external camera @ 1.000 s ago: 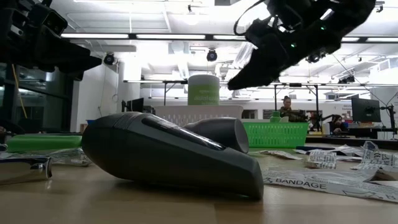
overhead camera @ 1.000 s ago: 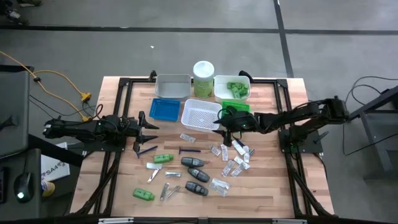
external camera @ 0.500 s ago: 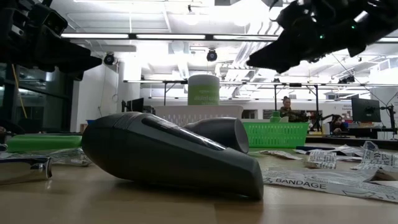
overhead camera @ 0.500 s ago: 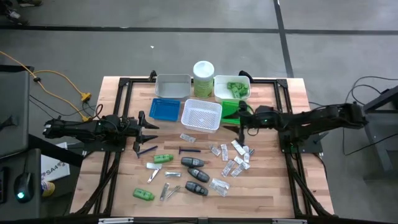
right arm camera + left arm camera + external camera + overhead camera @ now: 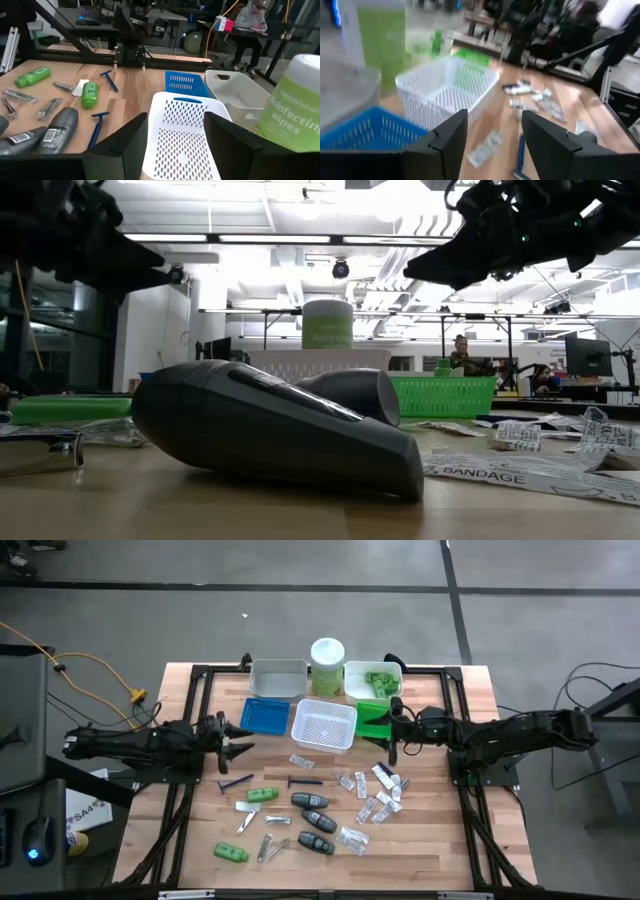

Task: Pick & Place Travel size toiletries
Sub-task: Put the green shampoo into the small white bin

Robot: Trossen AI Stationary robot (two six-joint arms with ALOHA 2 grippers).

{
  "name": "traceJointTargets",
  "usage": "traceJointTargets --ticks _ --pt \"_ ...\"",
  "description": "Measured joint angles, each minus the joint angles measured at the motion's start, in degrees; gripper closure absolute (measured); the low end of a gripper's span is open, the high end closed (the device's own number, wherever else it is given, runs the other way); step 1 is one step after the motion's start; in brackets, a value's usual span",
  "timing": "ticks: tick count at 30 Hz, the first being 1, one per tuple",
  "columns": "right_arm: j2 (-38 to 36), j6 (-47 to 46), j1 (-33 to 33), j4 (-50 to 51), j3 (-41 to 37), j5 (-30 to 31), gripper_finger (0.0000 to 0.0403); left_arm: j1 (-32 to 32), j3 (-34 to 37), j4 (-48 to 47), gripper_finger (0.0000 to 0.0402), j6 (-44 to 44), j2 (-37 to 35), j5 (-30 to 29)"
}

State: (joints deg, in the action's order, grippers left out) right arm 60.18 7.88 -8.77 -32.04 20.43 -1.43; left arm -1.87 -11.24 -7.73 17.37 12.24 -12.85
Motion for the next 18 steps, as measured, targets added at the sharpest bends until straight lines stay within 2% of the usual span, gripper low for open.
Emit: traceJointTargets --ticks 4,8,10,13,18 --pt "0.0 1.4 0.0 -1.0 0.0 1.7 0.0216 0.0 -6.1 -8.6 0.0213 10.0 9.8 5.6" --pt "0.0 2.0 0.0 -1.0 0.0 4.4 0.0216 -0.1 -12.5 -14.9 0.0213 18.4 20.4 21.5" --pt "0.0 2.0 0.0 -0.8 0.0 4.4 0.0216 -1.3 -16.1 -19.0 0.0214 21.2 25.9 26.8" --pt "0.0 1.1 0.0 -0.4 0.0 4.3 0.0216 -6.0 -22.3 -29.2 0.0223 23.6 33.8 27.6" --pt "0.0 -1.7 0.6 3.5 0.0 4.3 0.0216 -17.1 -32.2 -40.3 0.0252 31.1 43.9 23.6"
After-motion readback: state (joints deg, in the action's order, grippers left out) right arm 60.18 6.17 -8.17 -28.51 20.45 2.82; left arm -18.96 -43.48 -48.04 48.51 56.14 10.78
